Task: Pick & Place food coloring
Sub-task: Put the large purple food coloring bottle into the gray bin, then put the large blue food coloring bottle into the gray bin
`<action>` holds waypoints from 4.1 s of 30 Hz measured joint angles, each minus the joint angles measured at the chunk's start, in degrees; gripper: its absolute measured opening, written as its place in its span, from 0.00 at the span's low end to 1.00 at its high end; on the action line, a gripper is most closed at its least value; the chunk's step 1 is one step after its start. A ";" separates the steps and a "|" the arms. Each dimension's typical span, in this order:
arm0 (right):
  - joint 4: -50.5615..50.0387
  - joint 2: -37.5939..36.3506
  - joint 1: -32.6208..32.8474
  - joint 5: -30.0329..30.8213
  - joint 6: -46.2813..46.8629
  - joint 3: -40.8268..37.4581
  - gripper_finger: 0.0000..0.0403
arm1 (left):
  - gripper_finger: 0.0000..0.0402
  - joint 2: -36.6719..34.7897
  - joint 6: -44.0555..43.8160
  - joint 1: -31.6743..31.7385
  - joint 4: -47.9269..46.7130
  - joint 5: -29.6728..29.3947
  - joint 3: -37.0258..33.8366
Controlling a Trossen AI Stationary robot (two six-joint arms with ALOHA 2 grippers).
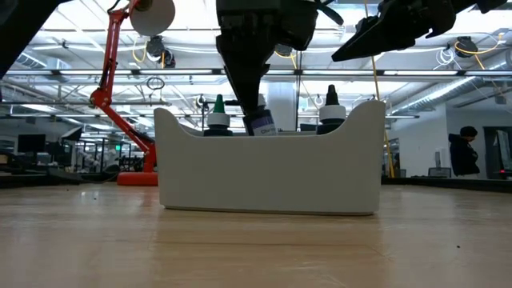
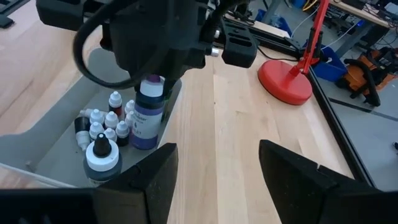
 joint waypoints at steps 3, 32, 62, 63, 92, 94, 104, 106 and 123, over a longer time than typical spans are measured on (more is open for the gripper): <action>0.00 0.00 0.00 0.06 0.00 0.00 0.53 | 0.31 0.00 0.01 0.61 -0.67 1.07 0.00; 0.04 0.00 -0.02 0.11 -0.02 0.04 0.53 | 0.31 2.56 -1.79 1.49 -4.08 4.22 0.02; -0.40 -0.04 0.00 0.11 1.08 0.07 0.53 | 0.71 -5.60 -11.61 -1.00 -13.37 -0.48 5.62; -0.39 -0.04 0.00 0.10 1.34 0.07 0.53 | 0.70 -7.13 -13.38 -1.79 -13.07 0.23 4.94; -0.32 -0.02 0.02 -6.01 1.85 0.07 0.53 | 0.57 -15.91 -97.95 -39.53 -6.68 3.18 -18.56; -0.22 -0.02 0.02 -6.01 1.57 0.07 0.53 | 0.57 -15.89 -99.31 -40.08 -3.90 3.65 -20.03; -0.15 -0.02 0.02 -6.04 1.51 0.07 0.53 | 0.57 -15.90 -99.27 -39.96 0.29 6.25 -25.76; -0.15 -0.02 0.02 -6.05 1.63 0.07 0.53 | 0.57 -15.90 -98.50 -39.89 0.36 7.86 -25.94; -0.15 0.00 0.02 -6.06 2.54 0.04 0.53 | 0.57 -15.94 -94.85 -38.66 -5.76 8.27 -21.61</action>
